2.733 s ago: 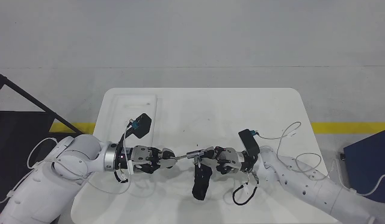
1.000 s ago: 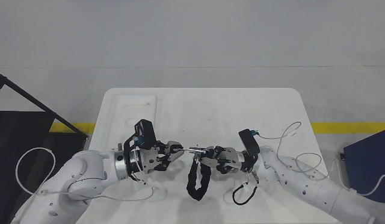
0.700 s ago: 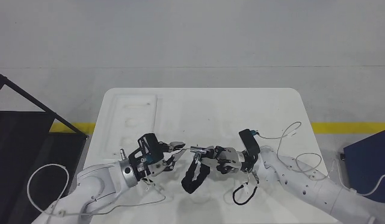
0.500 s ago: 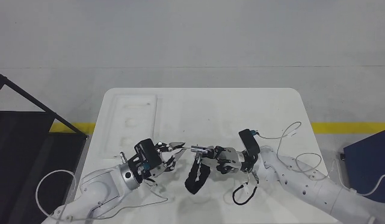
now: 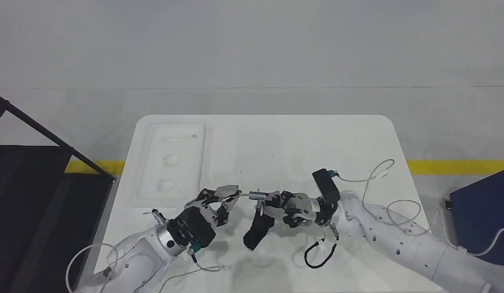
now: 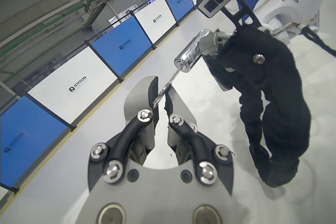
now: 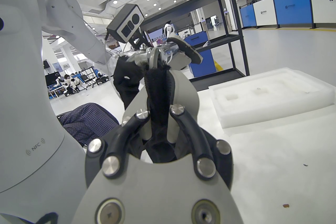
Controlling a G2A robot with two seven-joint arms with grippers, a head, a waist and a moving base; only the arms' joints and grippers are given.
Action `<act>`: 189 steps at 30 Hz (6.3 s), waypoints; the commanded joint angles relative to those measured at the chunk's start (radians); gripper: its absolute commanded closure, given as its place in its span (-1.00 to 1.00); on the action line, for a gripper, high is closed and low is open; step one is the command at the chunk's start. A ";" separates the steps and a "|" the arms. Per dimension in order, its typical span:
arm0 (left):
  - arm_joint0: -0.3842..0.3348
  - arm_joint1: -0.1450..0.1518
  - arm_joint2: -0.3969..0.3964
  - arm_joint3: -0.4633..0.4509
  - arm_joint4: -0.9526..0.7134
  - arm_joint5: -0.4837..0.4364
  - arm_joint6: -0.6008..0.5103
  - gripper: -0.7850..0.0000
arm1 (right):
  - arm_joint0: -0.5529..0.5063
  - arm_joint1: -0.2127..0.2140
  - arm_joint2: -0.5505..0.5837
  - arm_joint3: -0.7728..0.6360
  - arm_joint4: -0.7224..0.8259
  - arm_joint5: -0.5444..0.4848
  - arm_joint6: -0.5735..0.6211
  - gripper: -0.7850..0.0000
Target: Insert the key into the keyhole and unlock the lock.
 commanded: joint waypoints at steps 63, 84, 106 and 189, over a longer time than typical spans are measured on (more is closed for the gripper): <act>-0.011 -0.025 0.055 0.049 0.270 0.230 0.067 -1.00 | -0.087 0.026 0.147 -0.020 0.022 0.000 0.048 1.00; -0.002 -0.048 0.061 0.040 0.353 0.228 0.058 1.00 | -0.197 0.042 0.285 -0.086 0.030 0.000 0.148 1.00; 0.024 -0.079 0.046 0.038 0.585 0.459 0.063 1.00 | -0.227 0.030 0.322 -0.107 0.053 0.000 0.183 1.00; -0.120 -0.345 0.024 0.301 1.414 0.694 -0.118 -1.00 | -0.249 0.062 0.369 -0.110 0.024 0.000 0.098 1.00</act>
